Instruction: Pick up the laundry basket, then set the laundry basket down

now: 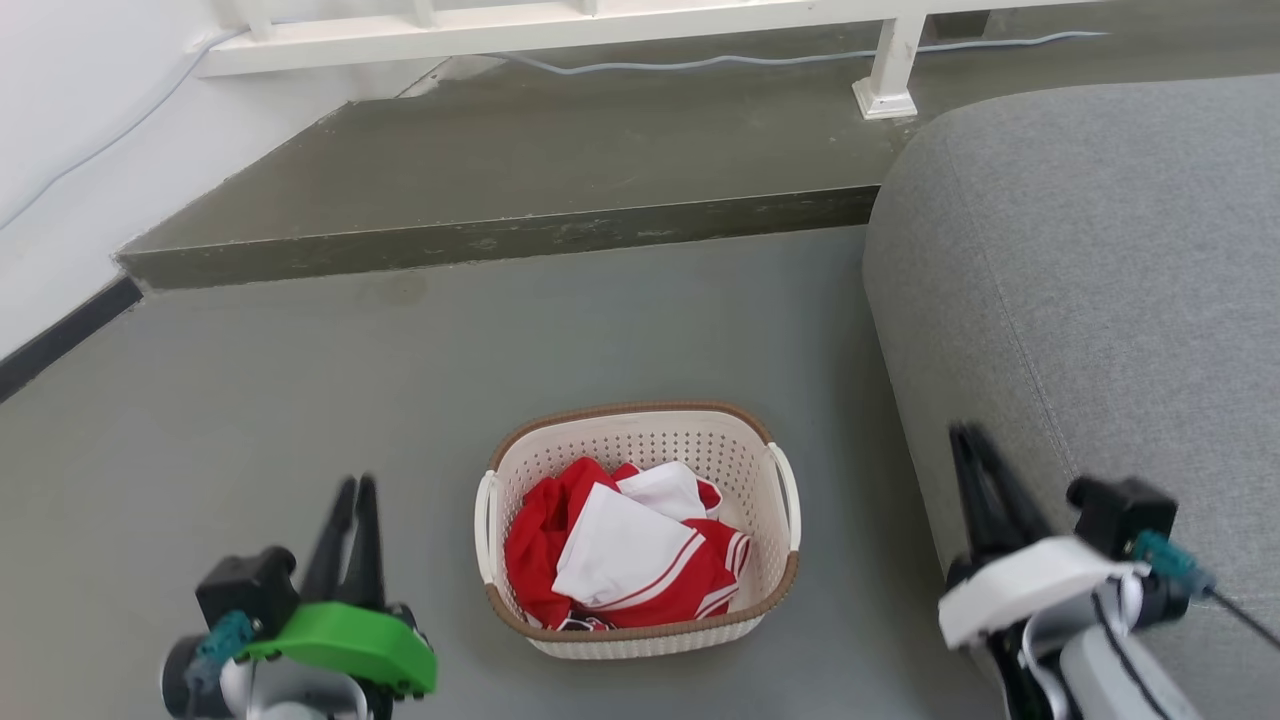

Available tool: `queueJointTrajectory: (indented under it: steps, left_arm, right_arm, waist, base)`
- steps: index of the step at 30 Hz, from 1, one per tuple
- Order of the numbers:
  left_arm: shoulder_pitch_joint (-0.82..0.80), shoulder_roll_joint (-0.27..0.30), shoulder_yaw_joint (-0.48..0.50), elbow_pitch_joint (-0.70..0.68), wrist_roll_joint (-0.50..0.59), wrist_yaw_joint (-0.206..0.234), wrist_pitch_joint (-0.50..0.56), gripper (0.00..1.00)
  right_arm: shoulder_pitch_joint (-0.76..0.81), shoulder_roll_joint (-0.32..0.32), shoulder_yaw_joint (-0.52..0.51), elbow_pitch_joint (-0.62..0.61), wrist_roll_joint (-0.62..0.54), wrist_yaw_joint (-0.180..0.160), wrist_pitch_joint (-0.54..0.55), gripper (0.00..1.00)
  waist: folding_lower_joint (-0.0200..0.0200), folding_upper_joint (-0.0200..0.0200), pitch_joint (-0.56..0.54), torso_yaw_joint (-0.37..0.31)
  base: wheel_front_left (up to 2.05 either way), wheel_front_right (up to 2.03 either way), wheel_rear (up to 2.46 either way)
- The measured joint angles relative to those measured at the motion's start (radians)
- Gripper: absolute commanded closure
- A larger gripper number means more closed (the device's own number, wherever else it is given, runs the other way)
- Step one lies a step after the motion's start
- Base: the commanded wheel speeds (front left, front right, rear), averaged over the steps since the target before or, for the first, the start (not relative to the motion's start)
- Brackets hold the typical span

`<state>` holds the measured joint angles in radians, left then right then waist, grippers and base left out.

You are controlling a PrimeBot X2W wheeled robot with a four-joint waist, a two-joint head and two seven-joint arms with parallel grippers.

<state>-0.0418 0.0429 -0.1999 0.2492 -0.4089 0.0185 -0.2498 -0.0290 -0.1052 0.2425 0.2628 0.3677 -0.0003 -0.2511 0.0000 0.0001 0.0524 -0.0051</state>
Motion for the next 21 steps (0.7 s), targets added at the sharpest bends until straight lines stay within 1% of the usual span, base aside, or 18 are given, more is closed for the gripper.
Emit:
queueJointTrajectory:
  steps: [3, 10, 21]
  left_arm:
    - [0.014, -0.002, -0.001, 0.016, -0.004, 0.0, 0.003, 1.0]
    - [0.015, -0.002, 0.006, 0.016, -0.065, -0.002, 0.013, 1.0]
    - [0.015, -0.003, 0.031, 0.015, -0.205, -0.02, 0.051, 1.0]
  right_arm:
    - [0.023, 0.008, 0.001, 0.016, 0.004, 0.0, 0.002, 1.0]
    - [0.023, 0.009, -0.011, 0.014, 0.064, 0.003, 0.008, 1.0]
    - [0.023, 0.013, -0.044, 0.01, 0.209, 0.017, 0.045, 1.0]
  waist:
    - [0.0, 0.0, 0.0, 0.0]
    - [0.0, 0.0, -0.004, 0.0]
    - [0.0, 0.0, -0.009, 0.001]
  base:
    - [0.0, 0.0, 0.0]
    - [0.0, 0.0, 0.0]
    - [0.0, 0.0, 0.0]
